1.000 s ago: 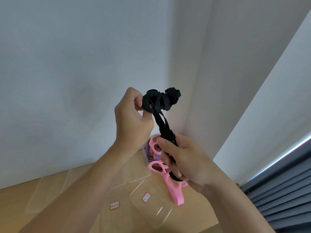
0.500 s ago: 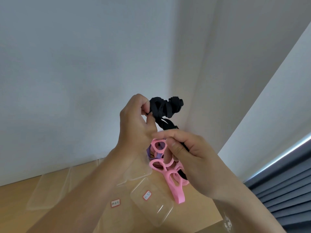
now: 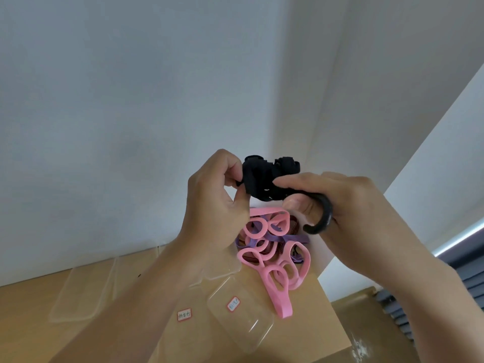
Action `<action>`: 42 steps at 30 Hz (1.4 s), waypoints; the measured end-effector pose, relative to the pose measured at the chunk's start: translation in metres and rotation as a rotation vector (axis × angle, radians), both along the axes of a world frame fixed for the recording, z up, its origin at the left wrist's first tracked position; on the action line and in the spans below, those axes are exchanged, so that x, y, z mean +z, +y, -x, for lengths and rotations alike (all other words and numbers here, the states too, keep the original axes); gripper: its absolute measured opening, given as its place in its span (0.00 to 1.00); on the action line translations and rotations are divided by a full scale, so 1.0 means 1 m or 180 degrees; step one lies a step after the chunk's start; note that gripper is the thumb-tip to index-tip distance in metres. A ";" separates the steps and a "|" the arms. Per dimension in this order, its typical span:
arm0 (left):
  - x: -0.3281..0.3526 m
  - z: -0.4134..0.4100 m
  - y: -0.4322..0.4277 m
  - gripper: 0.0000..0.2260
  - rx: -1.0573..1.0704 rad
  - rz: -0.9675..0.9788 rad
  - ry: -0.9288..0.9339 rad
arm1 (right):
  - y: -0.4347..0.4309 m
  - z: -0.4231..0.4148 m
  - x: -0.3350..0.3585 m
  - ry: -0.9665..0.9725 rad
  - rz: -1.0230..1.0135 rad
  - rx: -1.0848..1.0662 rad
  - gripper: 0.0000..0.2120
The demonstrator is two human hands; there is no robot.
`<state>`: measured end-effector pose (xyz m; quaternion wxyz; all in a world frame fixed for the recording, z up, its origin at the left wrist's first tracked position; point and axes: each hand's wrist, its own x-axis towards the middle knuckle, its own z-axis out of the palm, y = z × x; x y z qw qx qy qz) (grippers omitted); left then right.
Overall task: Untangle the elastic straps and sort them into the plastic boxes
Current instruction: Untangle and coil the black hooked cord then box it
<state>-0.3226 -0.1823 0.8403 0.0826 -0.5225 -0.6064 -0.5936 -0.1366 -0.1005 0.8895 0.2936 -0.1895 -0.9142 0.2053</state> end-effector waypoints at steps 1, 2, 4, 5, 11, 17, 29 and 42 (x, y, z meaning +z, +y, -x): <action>0.000 0.003 0.000 0.17 0.0054 0.0014 -0.0057 | 0.001 0.003 -0.003 -0.0009 -0.0179 -0.0104 0.10; 0.001 0.005 -0.001 0.17 0.0098 0.0030 -0.0129 | 0.002 0.004 -0.005 0.0011 -0.0189 -0.0126 0.12; 0.002 0.009 -0.002 0.15 0.0161 0.0049 -0.0253 | 0.001 0.007 -0.007 0.0117 -0.0019 -0.0112 0.18; 0.002 0.010 -0.002 0.15 0.0188 0.0056 -0.0277 | -0.001 0.008 -0.009 0.0166 0.0044 -0.0116 0.20; 0.004 0.006 0.002 0.13 0.0251 0.0233 0.0003 | -0.024 0.013 -0.012 0.0822 0.0198 -0.0141 0.22; 0.021 -0.011 0.007 0.13 0.0078 0.0154 0.0343 | -0.038 -0.004 0.007 0.1382 0.0052 -0.0513 0.30; -0.006 -0.039 -0.009 0.12 -0.0167 -0.0058 0.1564 | 0.012 0.044 -0.015 0.1367 0.2497 -0.0597 0.34; 0.004 -0.033 -0.029 0.23 -0.1346 0.1174 -0.0776 | 0.015 0.056 -0.028 0.2429 0.5025 -0.0941 0.29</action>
